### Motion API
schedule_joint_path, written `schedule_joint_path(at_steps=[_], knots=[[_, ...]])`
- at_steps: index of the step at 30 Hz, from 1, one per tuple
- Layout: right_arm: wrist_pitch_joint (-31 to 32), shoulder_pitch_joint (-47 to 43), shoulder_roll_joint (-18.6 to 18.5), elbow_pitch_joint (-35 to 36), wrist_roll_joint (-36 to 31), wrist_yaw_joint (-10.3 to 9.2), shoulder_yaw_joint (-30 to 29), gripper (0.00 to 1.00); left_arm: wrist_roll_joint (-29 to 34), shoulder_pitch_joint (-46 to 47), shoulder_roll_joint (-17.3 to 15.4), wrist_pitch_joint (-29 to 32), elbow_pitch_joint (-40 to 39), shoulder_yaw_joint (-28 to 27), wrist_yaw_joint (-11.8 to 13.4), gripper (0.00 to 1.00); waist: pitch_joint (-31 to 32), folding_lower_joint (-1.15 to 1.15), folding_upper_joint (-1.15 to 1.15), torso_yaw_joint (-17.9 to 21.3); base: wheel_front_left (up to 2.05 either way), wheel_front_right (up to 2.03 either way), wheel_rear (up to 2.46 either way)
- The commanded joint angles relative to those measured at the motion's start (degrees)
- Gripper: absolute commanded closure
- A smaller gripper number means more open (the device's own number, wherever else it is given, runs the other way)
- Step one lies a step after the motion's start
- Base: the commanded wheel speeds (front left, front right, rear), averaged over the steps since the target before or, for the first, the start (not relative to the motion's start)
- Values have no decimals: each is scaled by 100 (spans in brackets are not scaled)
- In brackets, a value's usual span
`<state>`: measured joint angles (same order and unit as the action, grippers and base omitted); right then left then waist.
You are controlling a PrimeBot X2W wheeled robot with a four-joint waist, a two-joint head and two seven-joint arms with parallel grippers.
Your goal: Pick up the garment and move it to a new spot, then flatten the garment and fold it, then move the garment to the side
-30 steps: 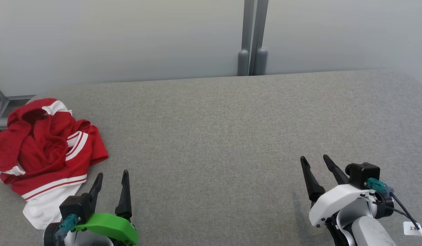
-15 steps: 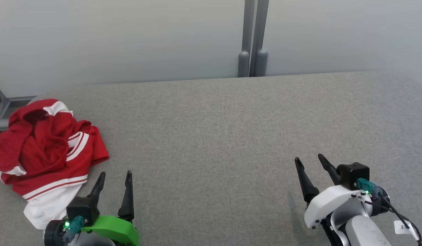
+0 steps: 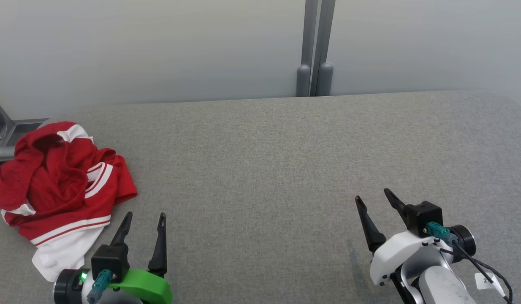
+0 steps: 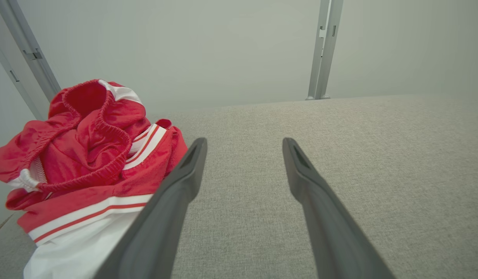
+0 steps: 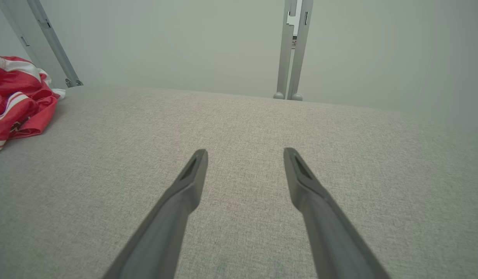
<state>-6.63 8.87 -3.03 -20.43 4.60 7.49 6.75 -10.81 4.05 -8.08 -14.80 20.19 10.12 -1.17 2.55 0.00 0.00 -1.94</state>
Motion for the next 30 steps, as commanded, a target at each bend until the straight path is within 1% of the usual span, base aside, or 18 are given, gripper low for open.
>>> schedule_joint_path(at_steps=[1, 15, 18, 21, 25, 30], knots=[[-36, 73, -9, -23, -84, 0, 20, 0, 72, -78, -51, -45, 6, 7, 26, 0, 2, 0, 0, 1, 0, 0, 0], [-35, 44, 0, 9, -37, 0, -6, 0, -32, -49, -37, -43, 16, 20, 48, 0, -3, 0, 0, -10, 0, 0, 0], [-55, -1, 3, 36, 2, 0, 3, 0, -142, -20, 26, -35, 49, 20, -23, 0, -13, 0, 0, -103, 0, 0, 0], [-91, -71, -12, 87, 92, 0, -22, 0, -212, 54, 54, -10, 85, 46, -83, 0, -33, 0, 0, -306, 0, 0, 0], [-110, -166, -50, 157, 263, 0, -17, 0, -308, 143, 82, 15, 96, 39, -120, 0, -68, 0, 0, -716, 0, 0, 0], [-192, -188, -60, 261, 581, 0, 168, 0, -584, 99, 91, 60, 17, -102, -160, 0, -107, 0, 0, -1242, 0, 0, 0]])
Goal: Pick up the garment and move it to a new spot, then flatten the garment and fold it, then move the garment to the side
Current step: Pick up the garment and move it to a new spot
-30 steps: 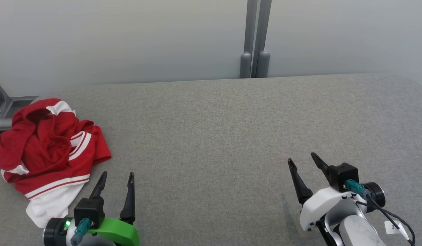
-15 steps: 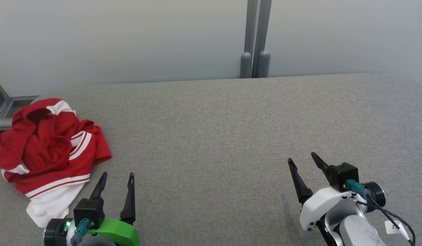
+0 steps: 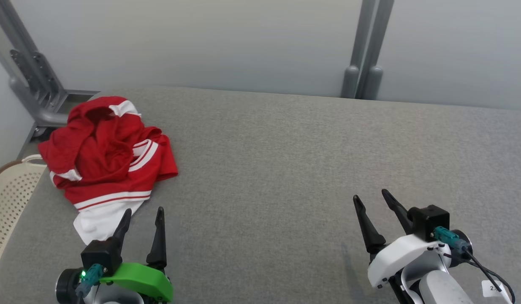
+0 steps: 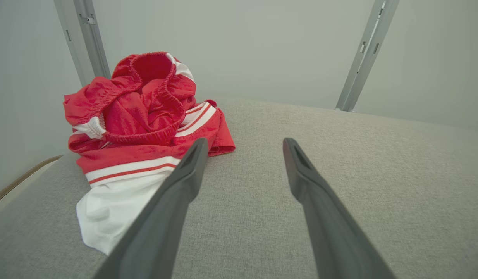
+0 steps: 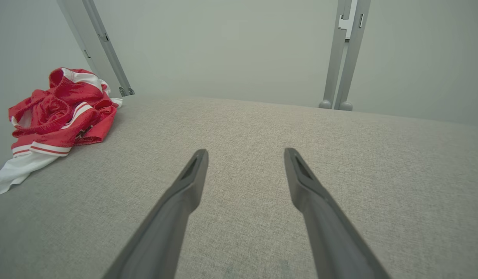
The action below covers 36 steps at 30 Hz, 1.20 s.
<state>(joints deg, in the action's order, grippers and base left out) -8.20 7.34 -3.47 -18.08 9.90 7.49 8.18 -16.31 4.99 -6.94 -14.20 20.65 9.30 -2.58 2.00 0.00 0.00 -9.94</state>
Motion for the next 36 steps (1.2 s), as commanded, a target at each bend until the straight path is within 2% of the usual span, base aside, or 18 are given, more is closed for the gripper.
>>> schedule_joint_path(at_steps=[1, 2, 4, 5, 15, 23, 32, 36], knots=[[-60, -37, -18, 50, 121, 0, 51, 0, -52, -12, -41, 35, -51, -21, -24, 0, -56, 0, 0, -560, 0, 0, 0], [-60, -37, -18, 50, 121, 0, 51, 0, -52, -12, -41, 35, -51, -21, -24, 0, -56, 0, 0, -560, 0, 0, 0], [-163, -16, -14, 131, 344, 0, 152, 0, -163, -55, -40, 95, -134, -85, -7, 0, -71, 0, 0, -900, 0, 0, 0], [-163, -16, -14, 131, 344, 0, 152, 0, -163, -55, -40, 95, -134, -85, -7, 0, -71, 0, 0, -900, 0, 0, 0], [-356, 76, 10, 304, 882, 0, 187, 0, -467, -262, -145, 287, -483, -342, 147, 0, -86, 0, 0, -1956, 0, 0, 0], [-303, 486, -86, 122, 1010, 0, 638, 0, -657, -535, -99, 290, -872, -620, 462, 0, -298, 0, 0, -2078, 0, 0, 0], [-420, 676, -140, -127, 1152, 0, 899, 0, -627, -631, -156, 349, -1039, -575, 544, 0, -378, 0, 0, -2113, 0, 0, 0], [-454, 699, -182, -158, 1174, 0, 912, 0, -682, -335, -179, 577, -965, -455, 433, 0, -426, 0, 0, -2115, 0, 0, 0]])
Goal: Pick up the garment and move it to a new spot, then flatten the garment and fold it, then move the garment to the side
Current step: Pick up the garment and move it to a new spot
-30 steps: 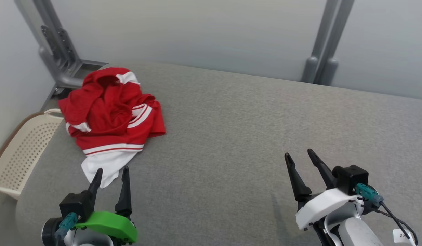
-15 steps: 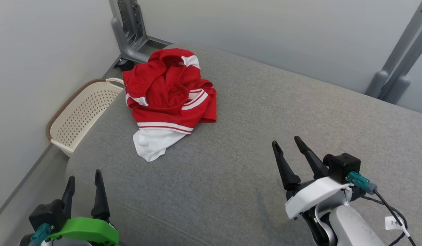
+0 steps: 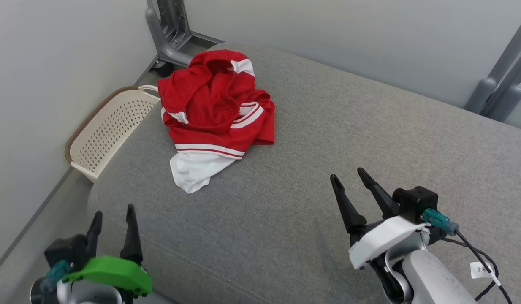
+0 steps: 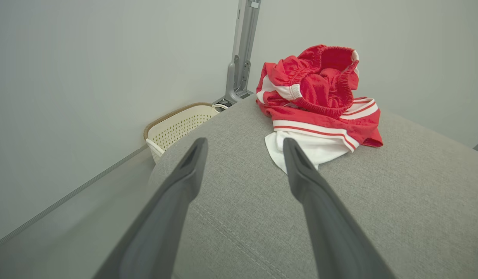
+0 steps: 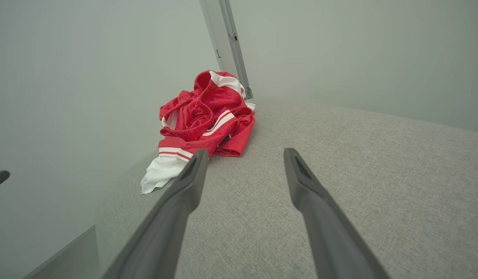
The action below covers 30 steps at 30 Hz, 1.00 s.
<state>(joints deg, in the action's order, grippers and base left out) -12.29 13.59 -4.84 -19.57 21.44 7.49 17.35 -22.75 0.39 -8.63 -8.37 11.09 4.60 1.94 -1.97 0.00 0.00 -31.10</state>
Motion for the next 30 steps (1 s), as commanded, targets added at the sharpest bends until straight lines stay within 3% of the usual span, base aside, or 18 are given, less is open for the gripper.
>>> schedule_joint_path(at_steps=[1, 7, 11, 16, 22, 30], knots=[[-23, 81, -70, -1, 17, 0, -8, 0, -61, 281, -20, 156, 56, 51, -52, 0, -58, 0, 0, 3, 0, 0, 0], [352, -41, -416, 414, -181, 0, -182, 0, -82, 2294, -45, 1474, 1212, 417, -251, 0, -493, 0, 0, 41, 0, 0, 0], [655, -174, -551, 779, -300, 0, -199, 0, -100, 3218, -4, 1906, 1882, 514, -287, 0, -707, 0, 0, 163, 0, 0, 0], [1277, -125, -772, 1658, -423, -1, -67, 0, -413, 4541, 25, 2441, 2807, 411, -475, 0, -1315, 0, 0, 767, 0, 0, 0], [1599, -185, -873, 2169, -461, -1, 23, 0, -583, 5201, 41, 2788, 3297, 381, -579, 0, -1701, 0, 0, 1141, 0, 0, 0], [1806, -205, -919, 2567, -507, -1, 134, 0, -362, 5839, -253, 2919, 3872, 563, -557, 0, -2167, 0, 0, 1599, 0, 0, 0]])
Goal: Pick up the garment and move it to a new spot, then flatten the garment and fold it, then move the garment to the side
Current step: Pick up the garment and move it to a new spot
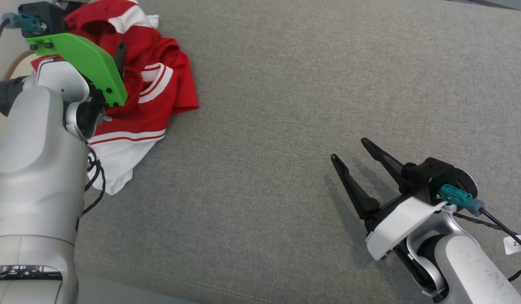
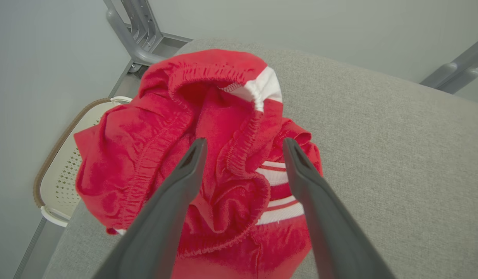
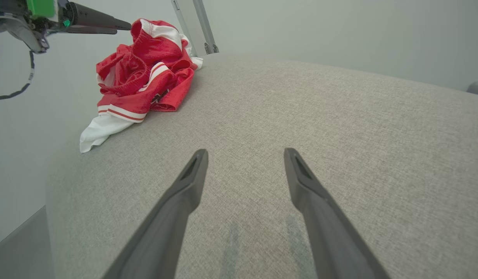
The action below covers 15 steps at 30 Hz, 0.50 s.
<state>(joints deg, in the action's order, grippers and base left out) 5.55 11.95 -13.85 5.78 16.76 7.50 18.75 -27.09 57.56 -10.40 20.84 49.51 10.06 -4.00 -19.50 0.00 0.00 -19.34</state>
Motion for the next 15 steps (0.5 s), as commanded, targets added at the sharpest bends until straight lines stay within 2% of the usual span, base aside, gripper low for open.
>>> schedule_joint_path(at_steps=[1, 6, 9, 10, 11, 15], knots=[[21, -56, -21, 49, -46, -2, -14, 0, 161, 178, -138, -25, 84, 63, 101, 0, -448, 0, 0, 461, 0, 0, 0], [-42, -61, -13, 90, -61, -2, -6, 0, 401, 357, -333, -202, 366, 172, 355, 0, -559, 0, 0, 627, 0, 0, 0], [-80, -11, 10, 62, -56, -2, 26, 0, 314, 388, -366, -273, 521, 119, 367, 0, -589, 0, 0, 712, 0, 0, 0], [-100, -2, 22, 41, -63, -2, 22, 0, 290, 398, -373, -323, 557, 97, 316, 12, -587, 0, 0, 731, 0, 0, 0], [-125, 6, 33, 18, -68, -2, 21, 0, 230, 408, -372, -383, 585, 54, 262, 100, -586, 0, 0, 742, 0, 0, 0], [-199, 30, 64, -99, -68, -2, 17, 0, 128, 481, -322, -394, 749, 42, 158, 100, -530, 0, 0, 739, 0, 0, 0]])
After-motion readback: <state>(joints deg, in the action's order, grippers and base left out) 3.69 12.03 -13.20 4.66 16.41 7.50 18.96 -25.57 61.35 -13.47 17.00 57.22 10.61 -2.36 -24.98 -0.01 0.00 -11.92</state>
